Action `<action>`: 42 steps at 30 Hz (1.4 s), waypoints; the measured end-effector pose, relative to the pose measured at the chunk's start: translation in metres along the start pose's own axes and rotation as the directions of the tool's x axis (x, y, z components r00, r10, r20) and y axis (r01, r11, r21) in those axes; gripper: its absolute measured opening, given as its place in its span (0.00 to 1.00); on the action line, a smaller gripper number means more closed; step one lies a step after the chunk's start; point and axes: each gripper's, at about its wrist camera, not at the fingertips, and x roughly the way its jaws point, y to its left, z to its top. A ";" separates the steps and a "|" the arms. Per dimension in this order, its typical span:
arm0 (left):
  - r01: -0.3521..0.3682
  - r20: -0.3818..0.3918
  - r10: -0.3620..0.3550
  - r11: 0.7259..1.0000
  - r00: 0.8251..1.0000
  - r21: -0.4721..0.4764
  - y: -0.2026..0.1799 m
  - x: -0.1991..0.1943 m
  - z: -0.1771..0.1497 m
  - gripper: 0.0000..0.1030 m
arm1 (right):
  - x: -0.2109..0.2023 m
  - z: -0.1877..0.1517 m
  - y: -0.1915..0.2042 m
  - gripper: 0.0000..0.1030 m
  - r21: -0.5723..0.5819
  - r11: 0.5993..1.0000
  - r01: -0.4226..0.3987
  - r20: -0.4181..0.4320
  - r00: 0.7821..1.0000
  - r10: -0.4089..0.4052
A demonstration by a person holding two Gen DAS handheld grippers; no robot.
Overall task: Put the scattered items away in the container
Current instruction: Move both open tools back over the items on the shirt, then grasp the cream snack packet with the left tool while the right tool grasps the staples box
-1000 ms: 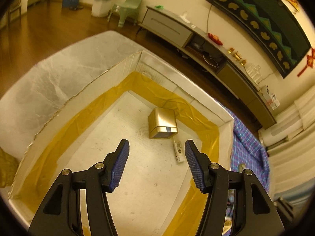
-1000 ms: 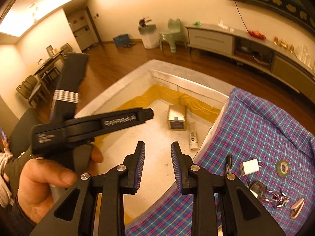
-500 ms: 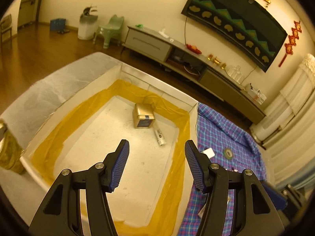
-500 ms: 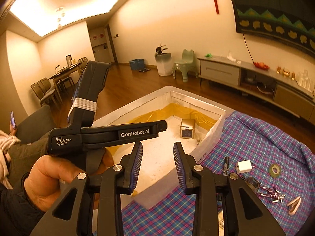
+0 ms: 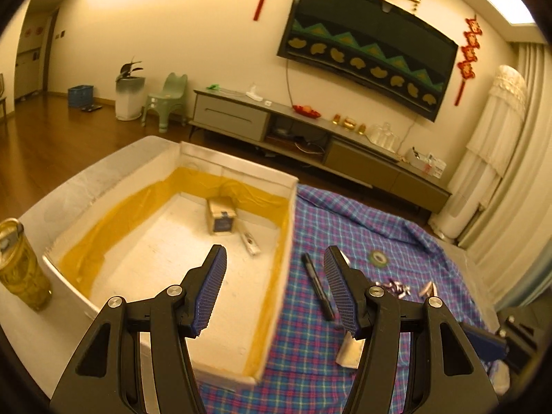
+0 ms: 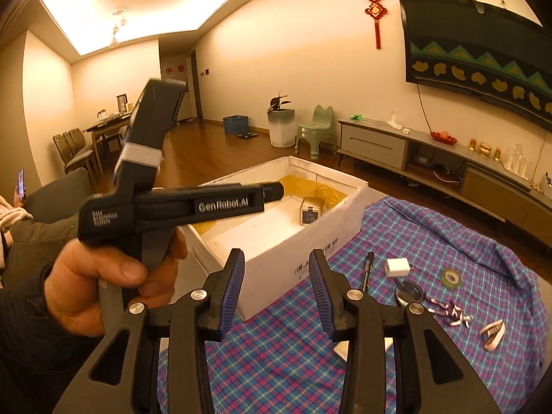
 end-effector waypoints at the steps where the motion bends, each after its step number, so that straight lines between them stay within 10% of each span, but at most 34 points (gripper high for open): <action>1: 0.007 -0.006 -0.007 1.000 1.000 0.013 -0.005 0.001 -0.004 0.60 | -0.002 -0.003 -0.002 0.40 0.007 1.000 -0.002 0.006 1.000 0.002; 25: 0.182 -0.237 -0.119 0.947 0.964 0.265 -0.113 0.045 -0.069 0.60 | -0.045 -0.062 -0.089 0.49 0.308 0.936 0.168 -0.008 0.985 -0.174; 42: 0.155 -0.388 -0.036 0.947 0.921 0.280 -0.133 0.110 -0.118 0.60 | -0.075 -0.143 -0.184 0.56 0.541 0.700 0.466 -0.314 0.884 -0.346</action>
